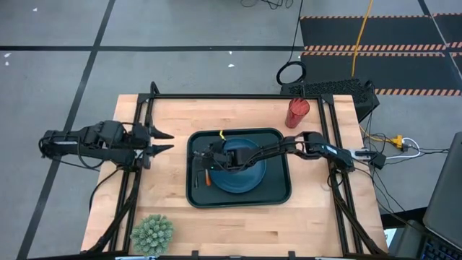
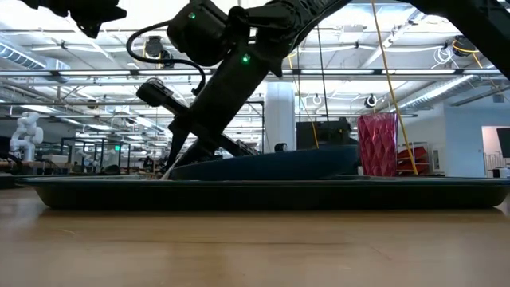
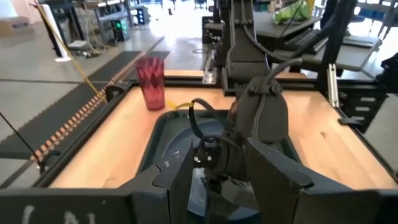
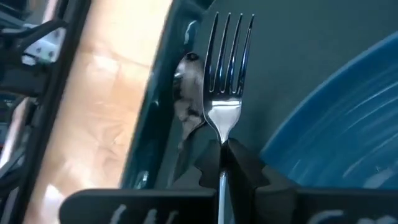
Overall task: Pick and place plate/cup/fork/spoon on tray
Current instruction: Put the orange fork between the black spoon and blue plate on the black tray
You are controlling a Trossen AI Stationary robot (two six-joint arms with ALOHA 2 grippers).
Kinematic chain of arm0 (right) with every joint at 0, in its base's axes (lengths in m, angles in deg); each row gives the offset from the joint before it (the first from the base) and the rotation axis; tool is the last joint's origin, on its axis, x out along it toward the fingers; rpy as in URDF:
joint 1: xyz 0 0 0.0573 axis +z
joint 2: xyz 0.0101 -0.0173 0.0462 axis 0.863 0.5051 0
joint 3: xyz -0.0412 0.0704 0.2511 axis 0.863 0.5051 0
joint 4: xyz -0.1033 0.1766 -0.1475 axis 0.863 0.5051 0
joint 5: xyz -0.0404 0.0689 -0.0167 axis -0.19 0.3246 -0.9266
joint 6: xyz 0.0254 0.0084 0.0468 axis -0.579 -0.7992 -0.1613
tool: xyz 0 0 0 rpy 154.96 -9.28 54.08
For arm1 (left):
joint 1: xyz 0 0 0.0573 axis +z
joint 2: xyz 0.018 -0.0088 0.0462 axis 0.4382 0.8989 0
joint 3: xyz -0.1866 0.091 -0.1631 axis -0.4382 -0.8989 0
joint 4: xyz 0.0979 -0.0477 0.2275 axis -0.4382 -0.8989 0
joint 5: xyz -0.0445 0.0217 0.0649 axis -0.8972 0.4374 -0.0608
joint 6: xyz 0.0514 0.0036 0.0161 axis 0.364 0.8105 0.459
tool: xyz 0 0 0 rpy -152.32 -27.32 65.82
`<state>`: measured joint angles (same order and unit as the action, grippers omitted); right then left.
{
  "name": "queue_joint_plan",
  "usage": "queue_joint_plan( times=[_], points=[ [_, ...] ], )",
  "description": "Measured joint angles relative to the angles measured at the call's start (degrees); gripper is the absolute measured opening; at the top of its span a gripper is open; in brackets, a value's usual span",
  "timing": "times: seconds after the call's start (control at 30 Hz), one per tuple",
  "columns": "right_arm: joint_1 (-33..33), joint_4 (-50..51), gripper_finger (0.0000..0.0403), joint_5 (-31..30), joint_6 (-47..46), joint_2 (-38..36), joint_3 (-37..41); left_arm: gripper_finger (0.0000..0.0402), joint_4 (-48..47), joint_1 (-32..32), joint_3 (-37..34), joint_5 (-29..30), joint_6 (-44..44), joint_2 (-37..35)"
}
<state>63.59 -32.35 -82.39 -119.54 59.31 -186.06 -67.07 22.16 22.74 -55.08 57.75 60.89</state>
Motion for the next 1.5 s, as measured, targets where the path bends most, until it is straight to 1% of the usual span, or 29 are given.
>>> queue_joint_plan(
  times=[0.17,0.4,0.87,1.03,1.1,1.17,1.27,1.43,1.5],
  points=[
    [0.6,-1.3,0.0001,0.0,0.7,0.0,0.0,0.0152,-0.5,-2.0,0.0,0.0,-1.4,0.0],
    [1.0,-2.5,0.002,-0.1,1.5,0.0,0.0,0.0152,-0.5,-5.3,0.0,0.1,-1.8,0.0],
    [1.0,-2.2,0.0086,-0.3,1.2,0.0,0.0,0.0152,0.1,-8.4,0.0,0.6,-1.6,0.0],
    [1.0,-2.3,0.0104,-0.7,2.6,0.0,0.0,0.0152,0.0,-9.6,0.0,0.6,-2.5,0.0],
    [1.0,-2.4,0.0109,-1.9,3.8,0.0,0.0,0.0152,-0.2,-10.4,0.0,0.6,-2.9,0.0],
    [1.0,-3.1,0.0111,-3.2,5.1,0.1,0.0,0.0152,-0.5,-11.4,0.0,0.6,-3.0,0.0],
    [1.0,-5.8,0.0111,-3.4,8.8,0.2,0.0,0.0152,-1.0,-13.2,0.0,0.6,-3.4,0.0],
    [1.1,-16.4,0.0111,-2.3,22.9,0.2,0.0,0.0152,-1.1,-16.6,-1.7,0.0,-4.1,0.1],
    [1.4,-18.8,0.0112,-1.4,29.2,-0.3,0.0,0.0152,-0.9,-17.5,-2.7,0.0,-4.1,0.1]
  ],
)
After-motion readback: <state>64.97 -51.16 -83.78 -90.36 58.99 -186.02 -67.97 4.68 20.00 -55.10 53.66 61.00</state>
